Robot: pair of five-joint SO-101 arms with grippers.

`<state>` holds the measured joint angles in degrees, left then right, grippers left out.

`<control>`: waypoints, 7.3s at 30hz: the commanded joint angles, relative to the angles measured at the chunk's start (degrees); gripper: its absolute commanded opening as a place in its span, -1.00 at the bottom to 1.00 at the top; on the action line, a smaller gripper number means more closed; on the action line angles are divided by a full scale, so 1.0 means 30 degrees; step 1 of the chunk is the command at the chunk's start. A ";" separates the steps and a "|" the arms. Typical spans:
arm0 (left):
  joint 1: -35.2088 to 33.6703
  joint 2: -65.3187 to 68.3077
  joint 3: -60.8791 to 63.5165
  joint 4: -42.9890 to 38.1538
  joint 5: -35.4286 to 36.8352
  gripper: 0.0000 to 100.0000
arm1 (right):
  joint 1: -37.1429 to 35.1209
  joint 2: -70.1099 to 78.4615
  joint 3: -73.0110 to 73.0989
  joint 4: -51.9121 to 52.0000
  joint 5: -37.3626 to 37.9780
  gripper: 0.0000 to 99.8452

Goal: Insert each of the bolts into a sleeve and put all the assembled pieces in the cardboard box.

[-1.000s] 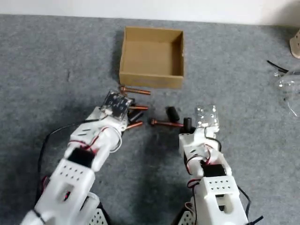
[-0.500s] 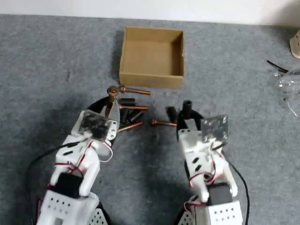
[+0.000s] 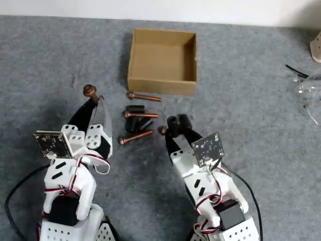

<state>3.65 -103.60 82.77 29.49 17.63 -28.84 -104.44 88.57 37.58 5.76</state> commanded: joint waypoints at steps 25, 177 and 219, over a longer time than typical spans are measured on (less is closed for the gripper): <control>0.4557 -0.0249 0.0073 -0.3722 0.6300 -0.99 | -0.2212 -0.0337 0.0396 -0.1187 0.0234 -0.99; 0.1773 -0.0132 0.3062 -0.3341 -0.2286 -0.99 | 0.1714 -0.0337 0.2711 -0.2711 0.1231 -0.99; 0.1216 -0.0073 0.4791 -0.2755 -0.7648 -0.99 | 0.0718 0.6198 -0.2828 -0.3121 0.2960 -0.99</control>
<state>7.96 -103.69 95.96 21.23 -4.97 -26.29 -96.00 89.63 32.13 13.76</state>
